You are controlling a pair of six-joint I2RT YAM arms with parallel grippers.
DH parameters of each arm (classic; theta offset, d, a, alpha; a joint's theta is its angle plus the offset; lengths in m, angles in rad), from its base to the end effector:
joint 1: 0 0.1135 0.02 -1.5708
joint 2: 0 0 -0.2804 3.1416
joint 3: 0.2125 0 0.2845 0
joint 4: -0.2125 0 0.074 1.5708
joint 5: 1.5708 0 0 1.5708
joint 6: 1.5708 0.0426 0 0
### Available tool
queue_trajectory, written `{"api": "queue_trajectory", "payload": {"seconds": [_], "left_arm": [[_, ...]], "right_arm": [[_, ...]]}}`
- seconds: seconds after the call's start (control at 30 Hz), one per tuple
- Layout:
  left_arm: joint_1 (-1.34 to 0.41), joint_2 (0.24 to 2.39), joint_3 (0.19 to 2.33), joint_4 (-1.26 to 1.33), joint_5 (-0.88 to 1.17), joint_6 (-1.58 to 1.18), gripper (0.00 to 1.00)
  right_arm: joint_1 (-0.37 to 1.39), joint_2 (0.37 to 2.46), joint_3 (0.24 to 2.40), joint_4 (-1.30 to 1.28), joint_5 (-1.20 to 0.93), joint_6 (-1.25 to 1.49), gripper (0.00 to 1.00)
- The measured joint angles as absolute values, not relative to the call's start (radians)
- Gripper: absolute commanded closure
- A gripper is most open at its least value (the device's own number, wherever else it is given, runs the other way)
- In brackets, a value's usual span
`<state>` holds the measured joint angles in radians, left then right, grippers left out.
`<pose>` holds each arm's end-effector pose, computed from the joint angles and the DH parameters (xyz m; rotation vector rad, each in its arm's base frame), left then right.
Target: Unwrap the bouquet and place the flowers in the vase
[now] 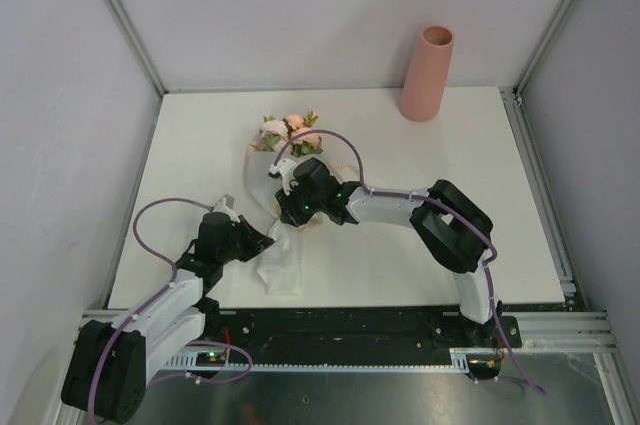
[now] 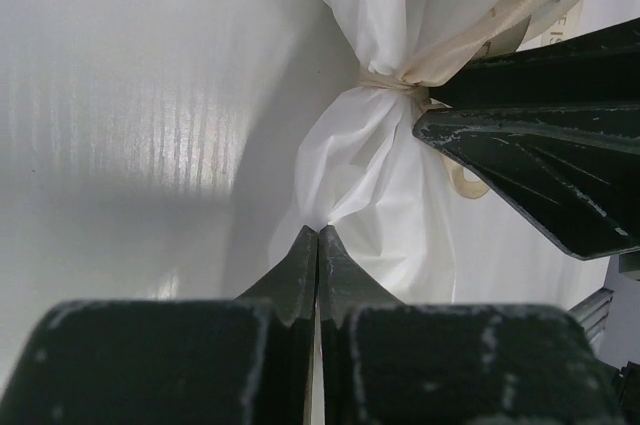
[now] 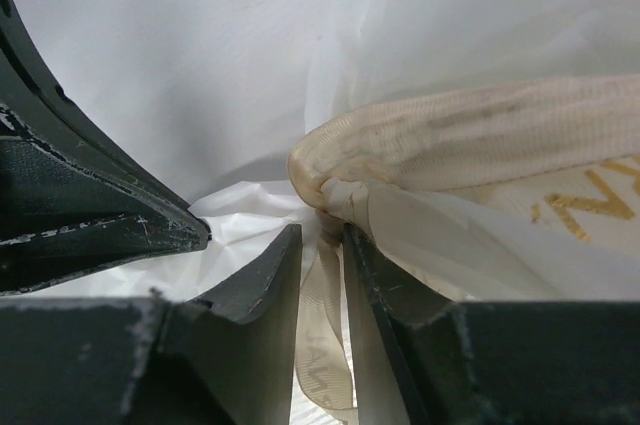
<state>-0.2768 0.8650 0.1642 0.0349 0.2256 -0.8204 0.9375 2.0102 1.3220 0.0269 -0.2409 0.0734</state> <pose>0.1707 -0.0584 0.1221 -0.5065 2.2998 -0.8233 0.2778 0.3955 0.1661 -1.1025 2.0613 0.7995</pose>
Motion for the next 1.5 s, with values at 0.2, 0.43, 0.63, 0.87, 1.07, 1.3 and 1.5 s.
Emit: {"api": "queue_trajectory", "payload": {"seconds": [0.2,0.43,0.63,0.87,1.07,1.3,1.5], "left_arm": [[-0.277,0.865,0.164,0.035,0.210,-0.820,1.00],[-0.277,0.866,0.164,0.035,0.207,-0.820,1.00],[-0.277,0.876,0.165,0.046,0.213,-0.821,1.00],[-0.282,0.879,0.165,0.055,0.216,-0.821,1.00],[-0.284,0.879,0.165,0.054,0.213,-0.821,1.00],[-0.286,0.867,0.164,0.059,0.212,-0.821,1.00],[-0.287,0.865,0.159,0.057,0.213,-0.821,1.00]], "right_arm": [[0.950,2.035,1.356,0.017,-0.205,0.057,0.78],[0.935,2.040,1.366,0.012,-0.234,0.051,0.99],[0.865,2.040,1.366,0.006,-0.421,0.129,1.00],[0.808,2.040,1.366,0.005,-0.600,0.237,1.00],[0.789,2.051,1.362,0.051,-0.677,0.333,1.00],[0.751,2.057,1.314,0.123,-0.710,0.447,1.00],[0.739,2.057,1.251,0.193,-0.707,0.503,1.00]]}}
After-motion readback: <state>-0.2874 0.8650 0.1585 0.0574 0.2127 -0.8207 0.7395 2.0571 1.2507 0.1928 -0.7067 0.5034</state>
